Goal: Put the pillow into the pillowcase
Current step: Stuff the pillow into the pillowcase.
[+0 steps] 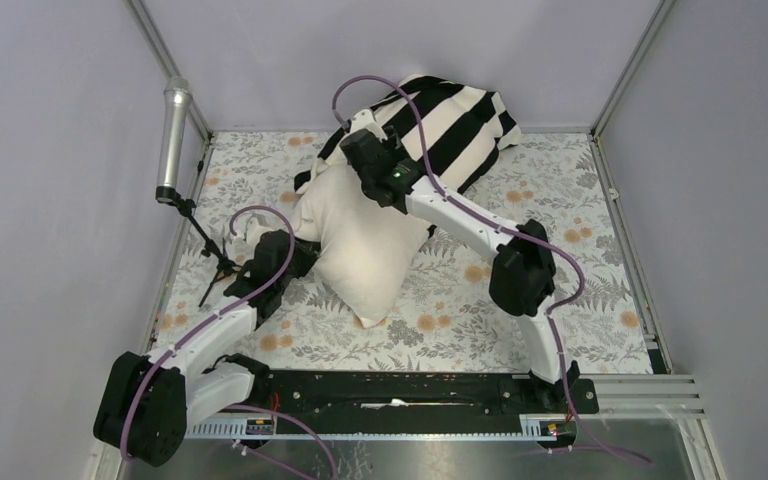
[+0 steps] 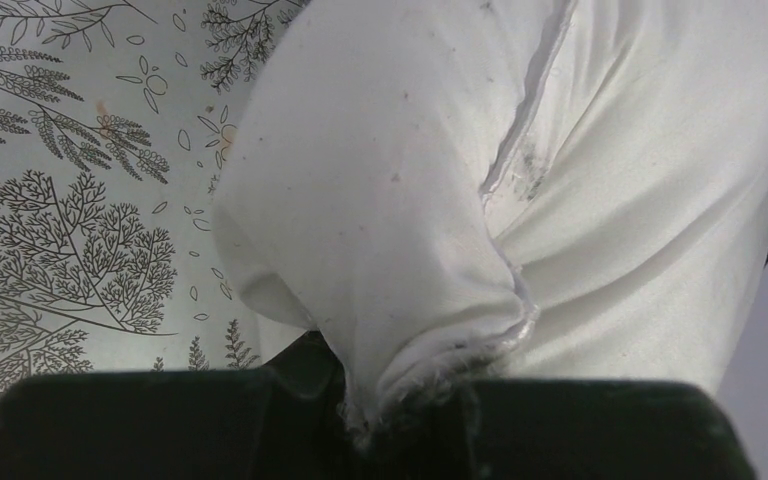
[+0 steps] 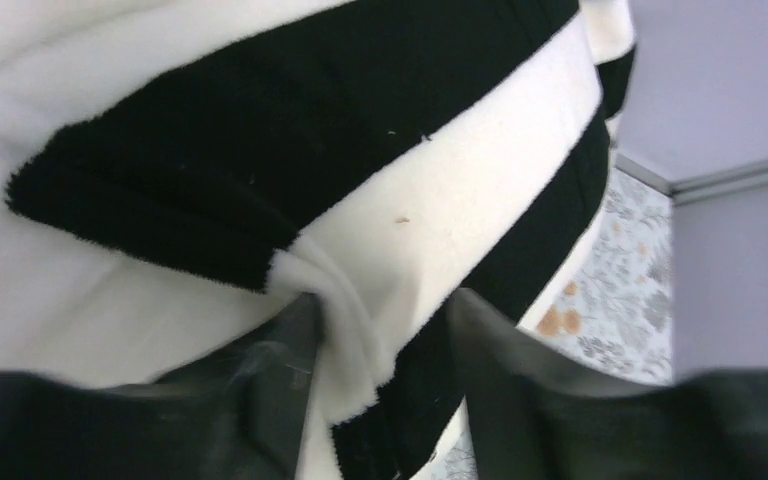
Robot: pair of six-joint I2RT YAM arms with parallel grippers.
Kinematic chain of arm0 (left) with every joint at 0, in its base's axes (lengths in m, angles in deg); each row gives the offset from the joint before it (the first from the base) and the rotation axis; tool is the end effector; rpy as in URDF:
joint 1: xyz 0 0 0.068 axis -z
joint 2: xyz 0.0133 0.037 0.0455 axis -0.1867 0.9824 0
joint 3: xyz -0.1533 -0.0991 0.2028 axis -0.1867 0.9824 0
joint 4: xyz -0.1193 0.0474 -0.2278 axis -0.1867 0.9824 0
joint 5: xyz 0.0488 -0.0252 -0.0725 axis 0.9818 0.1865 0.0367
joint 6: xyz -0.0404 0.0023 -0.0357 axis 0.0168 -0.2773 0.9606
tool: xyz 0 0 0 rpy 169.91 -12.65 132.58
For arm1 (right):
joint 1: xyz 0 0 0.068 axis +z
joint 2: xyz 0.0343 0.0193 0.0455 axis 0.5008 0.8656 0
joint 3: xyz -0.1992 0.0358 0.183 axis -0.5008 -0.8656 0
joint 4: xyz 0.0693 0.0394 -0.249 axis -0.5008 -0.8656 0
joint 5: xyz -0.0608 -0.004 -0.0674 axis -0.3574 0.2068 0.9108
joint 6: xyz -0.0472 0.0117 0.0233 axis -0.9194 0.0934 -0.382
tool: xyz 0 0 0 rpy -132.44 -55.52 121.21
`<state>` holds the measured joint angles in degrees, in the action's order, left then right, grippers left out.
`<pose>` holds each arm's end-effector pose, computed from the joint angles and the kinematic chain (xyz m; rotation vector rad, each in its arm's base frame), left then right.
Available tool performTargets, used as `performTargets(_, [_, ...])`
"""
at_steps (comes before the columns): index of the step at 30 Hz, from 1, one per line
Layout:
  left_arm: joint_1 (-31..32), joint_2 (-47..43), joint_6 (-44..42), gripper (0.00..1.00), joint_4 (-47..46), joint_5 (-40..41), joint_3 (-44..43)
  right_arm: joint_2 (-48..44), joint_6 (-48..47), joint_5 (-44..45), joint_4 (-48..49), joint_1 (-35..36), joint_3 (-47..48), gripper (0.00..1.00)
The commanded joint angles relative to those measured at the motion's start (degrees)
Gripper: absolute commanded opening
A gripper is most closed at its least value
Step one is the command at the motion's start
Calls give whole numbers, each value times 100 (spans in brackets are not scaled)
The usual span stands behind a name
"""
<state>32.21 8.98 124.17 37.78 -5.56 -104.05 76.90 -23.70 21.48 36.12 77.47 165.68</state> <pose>0.2025 -0.0725 0.1969 -0.9040 1.9799 -0.7005 0.3501 0.3445 0.3244 -0.4791 1.9044 -0.3410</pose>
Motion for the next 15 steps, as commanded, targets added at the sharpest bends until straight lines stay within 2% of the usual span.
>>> performTargets(1, [-31,17,-217,0,625,-403,241,541,-285,1347,63,18,852,41])
performTargets(4, [-52,53,-217,0,528,-468,232,742,-3,1062,-537,202,1554,16])
performTargets(6, [-66,121,-217,0,463,-509,211,656,84,749,-634,462,1604,1])
performTargets(8, [-78,211,-226,0,378,-561,162,519,482,306,-1039,845,1845,0])
performTargets(11, [-95,410,-179,0,134,-666,-18,245,1643,-519,-1836,1527,2299,0])
performTargets(13, [-106,543,-121,0,28,-768,-317,1,2252,-774,-2106,1905,2165,0])
performTargets(15, [-116,642,-51,0,7,-870,-624,-149,2582,-733,-2303,1949,1817,0])
